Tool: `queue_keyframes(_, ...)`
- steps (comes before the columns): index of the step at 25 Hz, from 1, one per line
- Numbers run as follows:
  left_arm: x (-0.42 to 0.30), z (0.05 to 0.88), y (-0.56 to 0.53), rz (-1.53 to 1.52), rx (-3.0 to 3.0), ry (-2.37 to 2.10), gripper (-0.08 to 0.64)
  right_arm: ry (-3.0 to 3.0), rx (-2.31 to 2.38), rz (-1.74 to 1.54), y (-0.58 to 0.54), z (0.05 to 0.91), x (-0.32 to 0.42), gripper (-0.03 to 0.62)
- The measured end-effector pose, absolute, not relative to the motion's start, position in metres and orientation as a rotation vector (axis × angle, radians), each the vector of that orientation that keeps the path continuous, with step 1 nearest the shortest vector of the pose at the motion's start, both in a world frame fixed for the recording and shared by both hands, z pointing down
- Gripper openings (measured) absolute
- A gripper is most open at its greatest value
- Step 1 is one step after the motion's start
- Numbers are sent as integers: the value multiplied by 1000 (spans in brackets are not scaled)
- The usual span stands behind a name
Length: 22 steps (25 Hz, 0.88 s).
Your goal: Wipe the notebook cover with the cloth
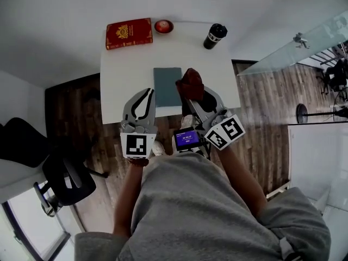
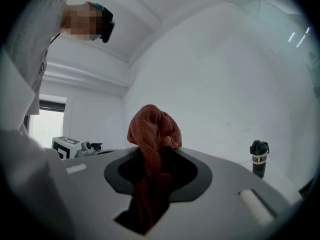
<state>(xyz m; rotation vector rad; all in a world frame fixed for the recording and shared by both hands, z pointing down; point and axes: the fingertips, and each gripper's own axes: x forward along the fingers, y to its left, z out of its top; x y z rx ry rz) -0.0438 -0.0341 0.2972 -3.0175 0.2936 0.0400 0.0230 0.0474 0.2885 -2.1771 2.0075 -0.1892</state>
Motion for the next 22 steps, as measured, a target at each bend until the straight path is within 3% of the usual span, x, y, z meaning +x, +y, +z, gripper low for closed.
queue_keyframes(22, -54, 287, -30, 66, -3004, 263, 3, 2026, -2214, -260, 48, 300, 12, 123)
